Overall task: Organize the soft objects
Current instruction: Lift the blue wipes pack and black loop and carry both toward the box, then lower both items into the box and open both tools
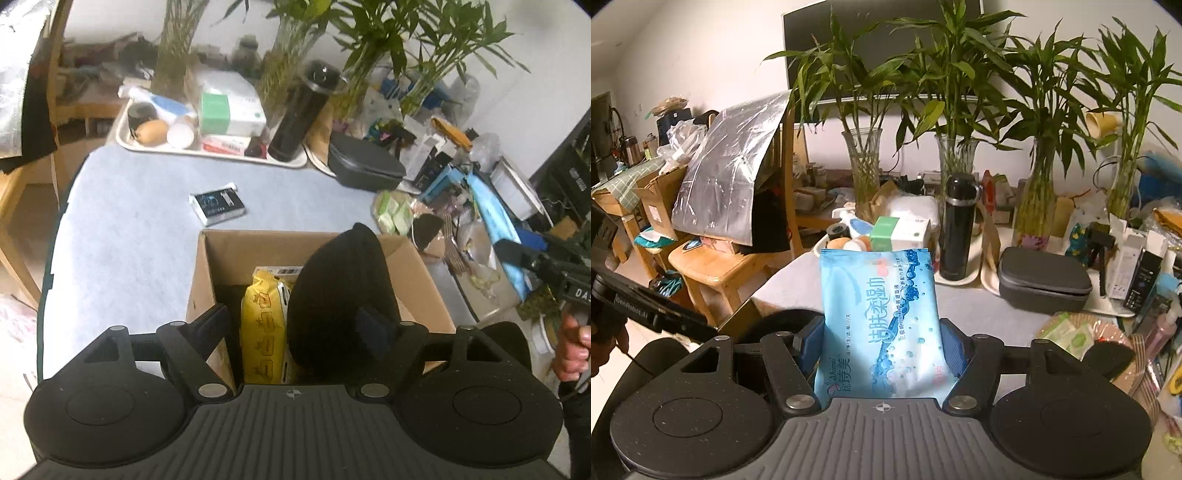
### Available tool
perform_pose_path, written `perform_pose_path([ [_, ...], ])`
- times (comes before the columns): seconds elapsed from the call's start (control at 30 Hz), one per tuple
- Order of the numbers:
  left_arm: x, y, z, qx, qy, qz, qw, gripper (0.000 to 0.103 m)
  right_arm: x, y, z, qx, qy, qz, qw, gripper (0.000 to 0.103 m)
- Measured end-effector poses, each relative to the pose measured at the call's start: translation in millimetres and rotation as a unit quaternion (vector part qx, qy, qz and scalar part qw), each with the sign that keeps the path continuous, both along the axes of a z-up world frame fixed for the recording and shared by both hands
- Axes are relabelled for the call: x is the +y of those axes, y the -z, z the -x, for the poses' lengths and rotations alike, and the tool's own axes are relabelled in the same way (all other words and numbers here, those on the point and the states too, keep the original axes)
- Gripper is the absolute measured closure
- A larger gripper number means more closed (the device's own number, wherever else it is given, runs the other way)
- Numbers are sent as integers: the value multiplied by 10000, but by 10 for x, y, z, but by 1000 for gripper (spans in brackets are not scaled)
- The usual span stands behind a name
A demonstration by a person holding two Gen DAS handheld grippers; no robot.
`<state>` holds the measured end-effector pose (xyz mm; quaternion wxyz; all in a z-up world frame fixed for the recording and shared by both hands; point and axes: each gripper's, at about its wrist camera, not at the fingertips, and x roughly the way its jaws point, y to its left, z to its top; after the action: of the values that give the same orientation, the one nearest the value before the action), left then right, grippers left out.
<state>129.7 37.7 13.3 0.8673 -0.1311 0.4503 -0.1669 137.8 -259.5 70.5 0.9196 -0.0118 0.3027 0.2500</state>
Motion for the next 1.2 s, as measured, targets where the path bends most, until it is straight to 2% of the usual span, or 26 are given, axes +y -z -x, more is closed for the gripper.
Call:
perform_pose_path([
  [0.17,-33,-23,75,-254,-69,-115,9996,27,19,52,46,84,-51,-12,10000,36],
  [0.37,5,-52,159,-485,-105,-67,9987,27,69,48,87,125,-154,-41,9998,36],
  [0.6,24,-74,191,-639,-111,-142,9978,27,241,19,132,-27,-636,-79,9979,35],
  [0.7,48,-75,197,-662,-144,-156,9976,27,380,168,110,111,-1052,232,9941,22],
  [0.73,51,-76,199,-671,-157,-186,9975,27,421,222,109,149,-1111,359,9931,13],
  [0.83,65,-81,218,-726,-182,-295,9968,27,469,327,131,182,-1208,514,9912,9],
  [0.9,71,-87,229,-772,-182,-349,9962,27,463,357,142,176,-1158,526,9917,2],
  [1.03,72,-88,216,-794,-181,-551,9952,27,414,403,137,214,-916,504,9943,0],
  [1.2,79,-65,131,-498,-280,-698,9959,27,310,450,48,517,-480,391,9967,0],
])
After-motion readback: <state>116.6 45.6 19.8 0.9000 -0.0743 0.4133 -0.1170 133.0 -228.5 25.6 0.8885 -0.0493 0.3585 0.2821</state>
